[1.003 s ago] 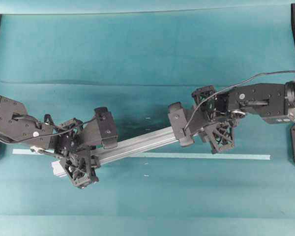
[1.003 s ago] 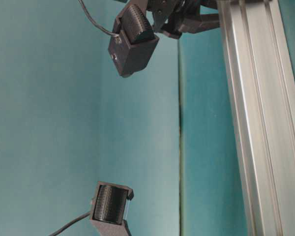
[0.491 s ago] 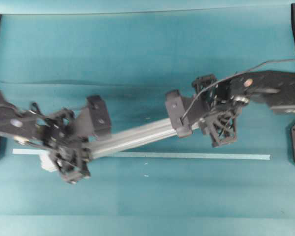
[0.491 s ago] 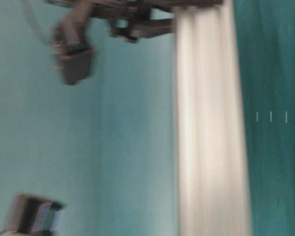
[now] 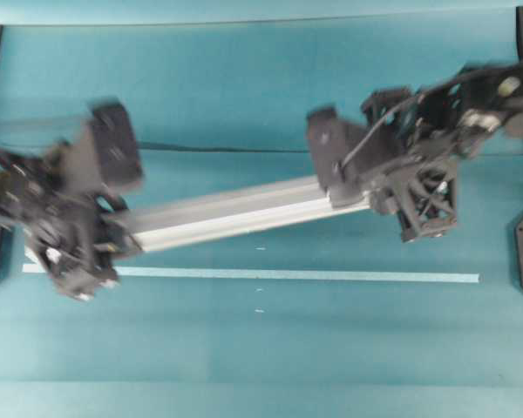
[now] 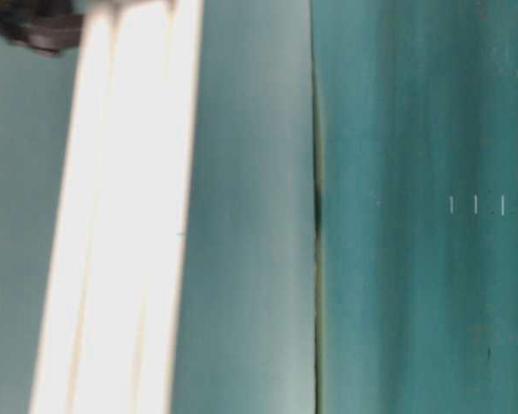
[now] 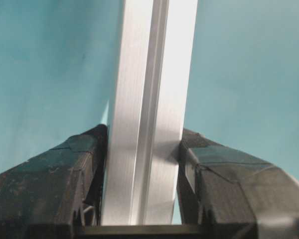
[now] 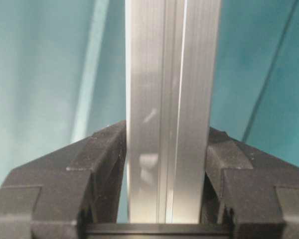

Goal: Lift the metal rail with both hands.
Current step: 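Lift the rail with both grippers and rotate it level, parallel to the strip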

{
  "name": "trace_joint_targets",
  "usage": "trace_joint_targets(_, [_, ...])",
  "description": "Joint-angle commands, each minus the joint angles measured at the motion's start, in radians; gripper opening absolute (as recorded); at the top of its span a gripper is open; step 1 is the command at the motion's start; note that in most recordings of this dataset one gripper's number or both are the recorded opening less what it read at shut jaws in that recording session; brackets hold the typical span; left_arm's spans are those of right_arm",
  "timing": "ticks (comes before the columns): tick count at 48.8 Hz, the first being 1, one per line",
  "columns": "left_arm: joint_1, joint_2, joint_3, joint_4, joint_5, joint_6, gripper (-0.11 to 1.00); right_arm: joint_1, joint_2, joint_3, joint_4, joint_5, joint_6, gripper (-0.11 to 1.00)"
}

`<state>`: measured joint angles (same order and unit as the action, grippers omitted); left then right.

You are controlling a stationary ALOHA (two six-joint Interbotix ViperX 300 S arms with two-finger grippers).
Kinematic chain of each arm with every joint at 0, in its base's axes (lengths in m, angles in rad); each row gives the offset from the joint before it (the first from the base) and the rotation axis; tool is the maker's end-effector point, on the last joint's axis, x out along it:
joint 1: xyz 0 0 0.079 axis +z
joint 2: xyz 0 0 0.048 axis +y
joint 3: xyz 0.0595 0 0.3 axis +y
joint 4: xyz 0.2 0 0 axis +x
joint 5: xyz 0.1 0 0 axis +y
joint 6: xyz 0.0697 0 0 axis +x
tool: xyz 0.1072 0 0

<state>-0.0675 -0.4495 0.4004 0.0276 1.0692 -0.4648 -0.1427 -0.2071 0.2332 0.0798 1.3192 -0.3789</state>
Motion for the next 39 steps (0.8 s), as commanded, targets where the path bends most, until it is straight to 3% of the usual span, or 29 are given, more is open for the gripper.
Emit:
trace_joint_targets(1, [0.021, -0.037, -0.098, -0.006, 0.067, 0.002, 0.34, -0.002, -0.026, -0.087, 0.005, 0.061, 0.041, 0.42])
trace_joint_targets(16, [0.051, -0.028, -0.227, -0.006, 0.129, 0.098, 0.34, 0.037, -0.031, -0.290, 0.028, 0.202, 0.256, 0.42])
trace_joint_targets(39, [0.071, 0.032, -0.419, 0.003, 0.259, 0.215, 0.34, 0.077, -0.071, -0.382, 0.017, 0.238, 0.482, 0.42])
